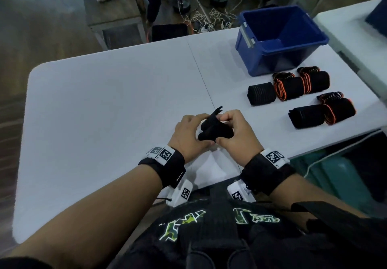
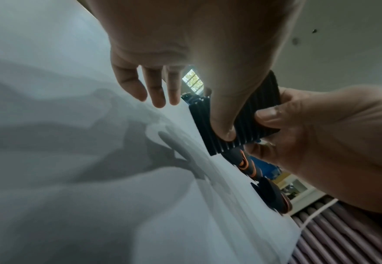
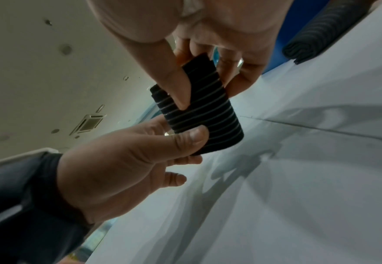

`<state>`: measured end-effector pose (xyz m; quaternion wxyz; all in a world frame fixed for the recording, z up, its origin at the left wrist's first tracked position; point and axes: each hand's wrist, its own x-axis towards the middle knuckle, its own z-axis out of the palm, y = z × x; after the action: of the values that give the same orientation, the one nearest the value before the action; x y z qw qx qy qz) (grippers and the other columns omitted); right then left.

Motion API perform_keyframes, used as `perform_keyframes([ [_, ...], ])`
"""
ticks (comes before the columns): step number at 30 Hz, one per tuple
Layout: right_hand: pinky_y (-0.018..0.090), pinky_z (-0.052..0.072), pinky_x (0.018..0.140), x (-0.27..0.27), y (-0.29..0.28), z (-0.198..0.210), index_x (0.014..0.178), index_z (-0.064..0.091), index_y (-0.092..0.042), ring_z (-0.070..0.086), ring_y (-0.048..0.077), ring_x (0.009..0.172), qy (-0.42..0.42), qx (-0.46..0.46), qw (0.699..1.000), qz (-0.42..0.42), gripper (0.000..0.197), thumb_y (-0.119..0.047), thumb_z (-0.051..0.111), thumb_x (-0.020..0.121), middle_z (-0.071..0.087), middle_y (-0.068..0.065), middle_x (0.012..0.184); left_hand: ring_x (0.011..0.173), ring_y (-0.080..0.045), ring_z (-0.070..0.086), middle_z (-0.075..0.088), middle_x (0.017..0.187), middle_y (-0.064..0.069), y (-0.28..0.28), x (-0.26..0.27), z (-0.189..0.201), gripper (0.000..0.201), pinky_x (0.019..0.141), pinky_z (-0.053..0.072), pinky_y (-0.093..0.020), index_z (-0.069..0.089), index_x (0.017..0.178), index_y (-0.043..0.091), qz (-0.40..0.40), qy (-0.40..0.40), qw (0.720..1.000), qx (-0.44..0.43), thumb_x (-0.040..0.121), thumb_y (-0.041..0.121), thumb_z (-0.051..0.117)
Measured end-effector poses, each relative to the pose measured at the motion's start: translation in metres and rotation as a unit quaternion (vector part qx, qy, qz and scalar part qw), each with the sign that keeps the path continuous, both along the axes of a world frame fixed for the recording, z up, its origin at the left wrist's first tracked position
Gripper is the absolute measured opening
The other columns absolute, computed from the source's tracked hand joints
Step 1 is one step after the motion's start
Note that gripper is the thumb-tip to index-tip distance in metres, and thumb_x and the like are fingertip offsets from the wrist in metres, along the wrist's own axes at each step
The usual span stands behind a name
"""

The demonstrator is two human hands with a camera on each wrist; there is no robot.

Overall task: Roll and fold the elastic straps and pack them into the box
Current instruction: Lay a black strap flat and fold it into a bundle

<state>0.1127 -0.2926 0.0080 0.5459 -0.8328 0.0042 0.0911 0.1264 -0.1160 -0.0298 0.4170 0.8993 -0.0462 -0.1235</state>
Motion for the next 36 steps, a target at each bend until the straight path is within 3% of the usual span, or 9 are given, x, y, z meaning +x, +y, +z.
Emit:
perform_keyframes([
  [7, 0.024, 0.05, 0.085, -0.029, -0.038, 0.007, 0.123, 0.042, -0.026, 0.059, 0.013, 0.105, 0.032, -0.012, 0.991, -0.13, 0.061, -0.003, 0.075, 0.077, 0.056, -0.001, 0.117, 0.109, -0.018, 0.055, 0.058, 0.115, 0.001, -0.034, 0.006, -0.001, 0.053, 0.099, 0.047, -0.042, 0.06, 0.121, 0.033, -0.152, 0.011, 0.988, -0.024, 0.073, 0.053, 0.071],
  [12, 0.044, 0.052, 0.099, -0.036, -0.075, -0.001, 0.116, 0.051, -0.024, 0.067, 0.015, 0.104, 0.072, 0.031, 0.983, -0.168, 0.044, -0.008, 0.074, 0.083, 0.068, -0.003, 0.109, 0.091, -0.018, 0.064, 0.067, 0.099, -0.001, -0.066, 0.011, 0.011, 0.045, 0.085, 0.051, -0.038, 0.066, 0.103, 0.018, -0.195, 0.087, 0.976, -0.049, 0.08, 0.057, 0.067],
  [16, 0.049, 0.055, 0.093, -0.038, -0.101, -0.008, 0.105, 0.055, -0.032, 0.069, 0.019, 0.099, 0.097, 0.038, 0.972, -0.21, 0.048, -0.049, 0.078, 0.066, 0.071, 0.003, 0.104, 0.067, -0.013, 0.057, 0.064, 0.071, 0.003, -0.09, 0.02, 0.014, 0.043, 0.069, 0.045, -0.034, 0.067, 0.081, 0.013, -0.176, 0.151, 0.969, -0.087, 0.083, 0.056, 0.067],
  [18, 0.049, 0.056, 0.091, -0.034, -0.114, -0.015, 0.103, 0.055, -0.033, 0.068, 0.019, 0.097, 0.111, 0.022, 0.97, -0.215, 0.053, -0.058, 0.075, 0.061, 0.068, 0.002, 0.104, 0.067, -0.013, 0.056, 0.064, 0.071, 0.004, -0.102, 0.025, 0.012, 0.045, 0.07, 0.044, -0.033, 0.068, 0.082, 0.011, -0.154, 0.16, 0.972, -0.077, 0.084, 0.056, 0.069],
  [20, 0.048, 0.056, 0.09, -0.029, -0.125, -0.019, 0.104, 0.055, -0.029, 0.067, 0.018, 0.094, 0.127, -0.01, 0.969, -0.213, 0.047, -0.052, 0.077, 0.069, 0.065, -0.001, 0.1, 0.071, -0.013, 0.058, 0.066, 0.078, 0.003, -0.113, 0.029, 0.01, 0.04, 0.069, 0.046, -0.031, 0.068, 0.092, 0.011, -0.122, 0.151, 0.98, -0.052, 0.086, 0.051, 0.072],
  [23, 0.035, 0.052, 0.086, -0.022, -0.143, -0.025, 0.103, 0.055, -0.021, 0.063, 0.016, 0.094, 0.124, -0.082, 0.968, -0.201, 0.032, -0.037, 0.075, 0.083, 0.059, -0.009, 0.093, 0.075, -0.014, 0.061, 0.064, 0.079, 0.006, -0.13, 0.029, 0.006, 0.025, 0.07, 0.047, -0.028, 0.064, 0.103, 0.017, -0.074, 0.159, 0.984, -0.032, 0.084, 0.029, 0.076],
  [29, 0.027, 0.041, 0.069, -0.003, -0.175, -0.024, 0.086, 0.054, -0.022, 0.056, 0.014, 0.079, 0.096, -0.191, 0.968, -0.134, 0.027, -0.043, 0.071, 0.084, 0.056, -0.003, 0.091, 0.071, -0.012, 0.065, 0.07, 0.075, 0.003, -0.151, 0.019, 0.015, 0.024, 0.072, 0.054, -0.032, 0.069, 0.085, 0.016, -0.018, 0.154, 0.988, 0.016, 0.079, 0.037, 0.081],
  [34, 0.026, 0.047, 0.076, 0.006, -0.198, -0.019, 0.093, 0.061, -0.018, 0.06, 0.014, 0.085, 0.08, -0.158, 0.979, -0.097, 0.021, -0.029, 0.075, 0.083, 0.061, -0.004, 0.089, 0.064, -0.016, 0.066, 0.074, 0.072, -0.005, -0.179, 0.01, 0.016, 0.012, 0.075, 0.061, -0.043, 0.069, 0.076, 0.017, 0.072, 0.138, 0.988, 0.022, 0.084, 0.022, 0.077],
  [36, 0.027, 0.051, 0.085, 0.009, -0.208, -0.018, 0.099, 0.066, -0.016, 0.064, 0.015, 0.094, 0.073, -0.13, 0.987, -0.067, 0.015, -0.021, 0.072, 0.086, 0.068, -0.001, 0.099, 0.068, -0.02, 0.069, 0.074, 0.073, -0.002, -0.188, 0.009, 0.014, 0.01, 0.077, 0.061, -0.047, 0.07, 0.076, 0.021, 0.138, 0.115, 0.984, 0.01, 0.086, 0.021, 0.074],
])
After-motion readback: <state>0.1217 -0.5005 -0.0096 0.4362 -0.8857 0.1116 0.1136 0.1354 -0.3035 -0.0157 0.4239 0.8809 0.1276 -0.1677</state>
